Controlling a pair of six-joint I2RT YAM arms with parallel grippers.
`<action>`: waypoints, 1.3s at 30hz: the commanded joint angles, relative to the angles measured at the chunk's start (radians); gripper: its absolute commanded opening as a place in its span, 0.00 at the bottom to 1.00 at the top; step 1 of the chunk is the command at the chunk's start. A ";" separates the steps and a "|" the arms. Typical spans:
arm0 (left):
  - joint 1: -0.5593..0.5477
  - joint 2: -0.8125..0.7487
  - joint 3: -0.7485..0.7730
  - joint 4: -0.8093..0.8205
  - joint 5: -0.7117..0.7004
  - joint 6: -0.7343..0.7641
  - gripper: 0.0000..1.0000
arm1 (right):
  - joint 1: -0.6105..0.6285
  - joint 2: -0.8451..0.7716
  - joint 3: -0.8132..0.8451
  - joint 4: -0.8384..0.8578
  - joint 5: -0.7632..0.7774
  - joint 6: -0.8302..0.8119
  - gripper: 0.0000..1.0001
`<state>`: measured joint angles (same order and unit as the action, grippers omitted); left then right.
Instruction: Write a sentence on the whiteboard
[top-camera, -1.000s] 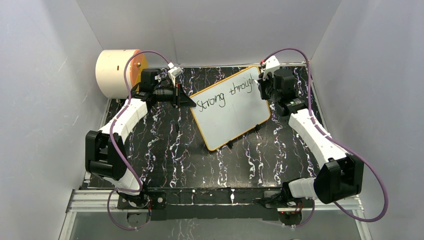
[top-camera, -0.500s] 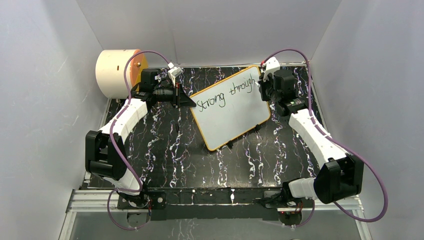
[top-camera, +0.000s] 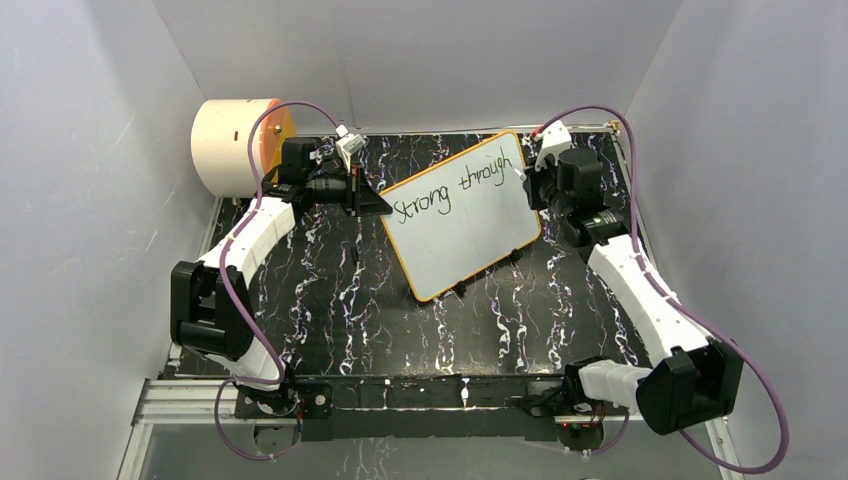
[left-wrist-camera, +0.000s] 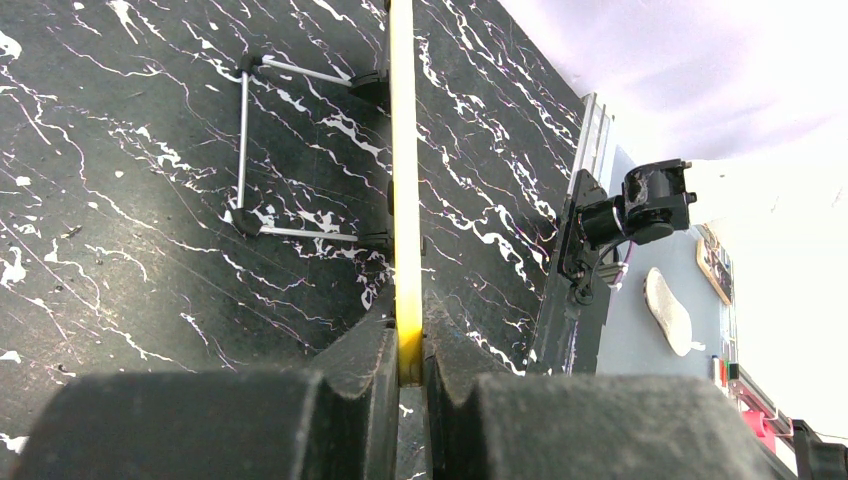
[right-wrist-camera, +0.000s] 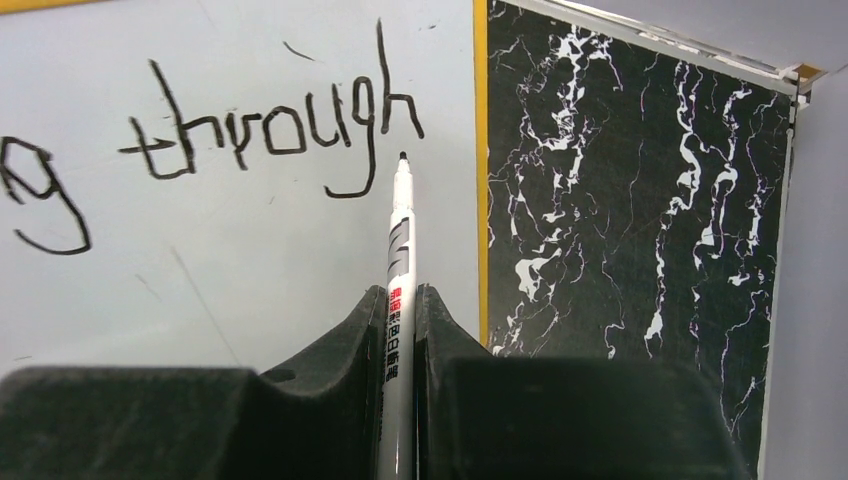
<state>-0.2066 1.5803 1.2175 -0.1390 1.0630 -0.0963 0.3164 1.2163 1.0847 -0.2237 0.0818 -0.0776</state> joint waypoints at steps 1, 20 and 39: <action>-0.004 -0.023 -0.008 -0.023 0.006 0.024 0.00 | 0.016 -0.080 -0.026 0.016 -0.053 0.029 0.00; -0.004 -0.028 -0.017 -0.017 -0.011 0.017 0.00 | 0.265 -0.234 -0.200 0.028 0.036 0.089 0.00; -0.004 -0.046 -0.035 0.002 -0.019 0.005 0.00 | 0.611 -0.148 -0.204 0.012 0.306 0.190 0.00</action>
<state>-0.2066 1.5711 1.2030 -0.1268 1.0531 -0.1017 0.8654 1.0458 0.8635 -0.2371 0.2852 0.0776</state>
